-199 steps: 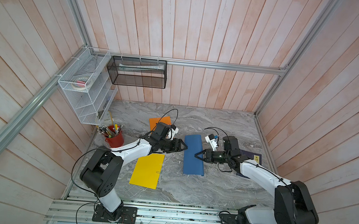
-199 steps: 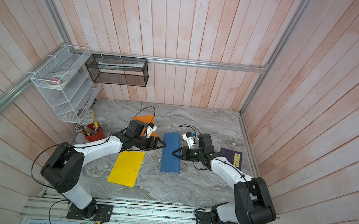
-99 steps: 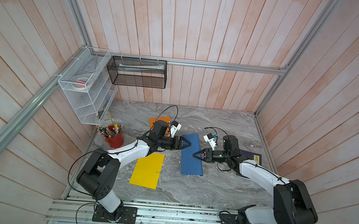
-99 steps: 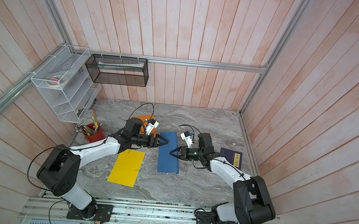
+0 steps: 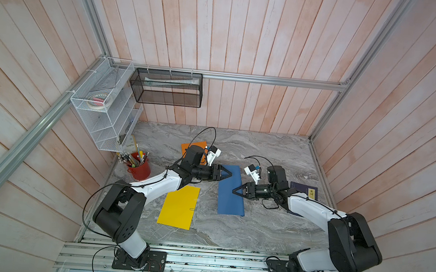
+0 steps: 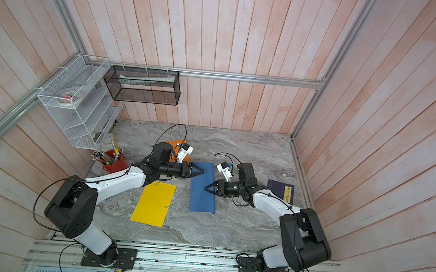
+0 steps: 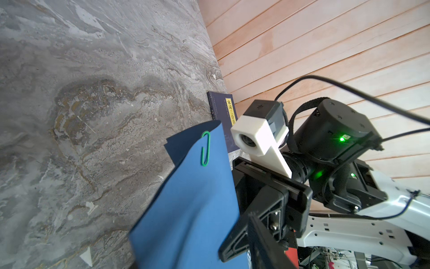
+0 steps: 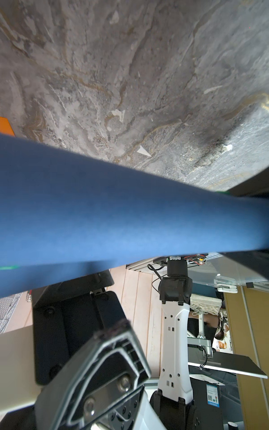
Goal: Unclip the paperclips from the documents
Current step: Pick up the document from the center of the board.
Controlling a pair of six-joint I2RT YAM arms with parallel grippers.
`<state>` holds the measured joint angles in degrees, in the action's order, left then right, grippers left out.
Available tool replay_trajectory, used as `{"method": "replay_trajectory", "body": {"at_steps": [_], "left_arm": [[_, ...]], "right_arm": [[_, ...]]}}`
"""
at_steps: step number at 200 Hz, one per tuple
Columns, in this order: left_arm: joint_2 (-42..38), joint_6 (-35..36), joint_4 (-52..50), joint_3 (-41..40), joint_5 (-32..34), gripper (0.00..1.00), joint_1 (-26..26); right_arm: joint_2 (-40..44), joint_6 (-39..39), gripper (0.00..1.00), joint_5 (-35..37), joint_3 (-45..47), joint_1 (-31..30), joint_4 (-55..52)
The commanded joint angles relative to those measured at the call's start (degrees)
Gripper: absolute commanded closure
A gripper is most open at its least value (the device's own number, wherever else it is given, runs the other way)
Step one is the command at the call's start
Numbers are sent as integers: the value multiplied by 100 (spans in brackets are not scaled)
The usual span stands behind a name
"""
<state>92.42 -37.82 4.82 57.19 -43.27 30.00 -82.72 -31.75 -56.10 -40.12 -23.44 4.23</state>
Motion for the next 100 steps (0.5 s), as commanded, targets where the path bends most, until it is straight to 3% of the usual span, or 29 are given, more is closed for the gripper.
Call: {"method": "replay_trajectory", "body": {"at_steps": [1, 100], "left_arm": [[-97, 30, 145, -34, -86, 49, -12], [-65, 56, 94, -54, -98, 70, 2]], "right_arm": [[-113, 202, 72, -104, -145, -97, -195], [-154, -33, 73, -98, -240, -199, 31]]}}
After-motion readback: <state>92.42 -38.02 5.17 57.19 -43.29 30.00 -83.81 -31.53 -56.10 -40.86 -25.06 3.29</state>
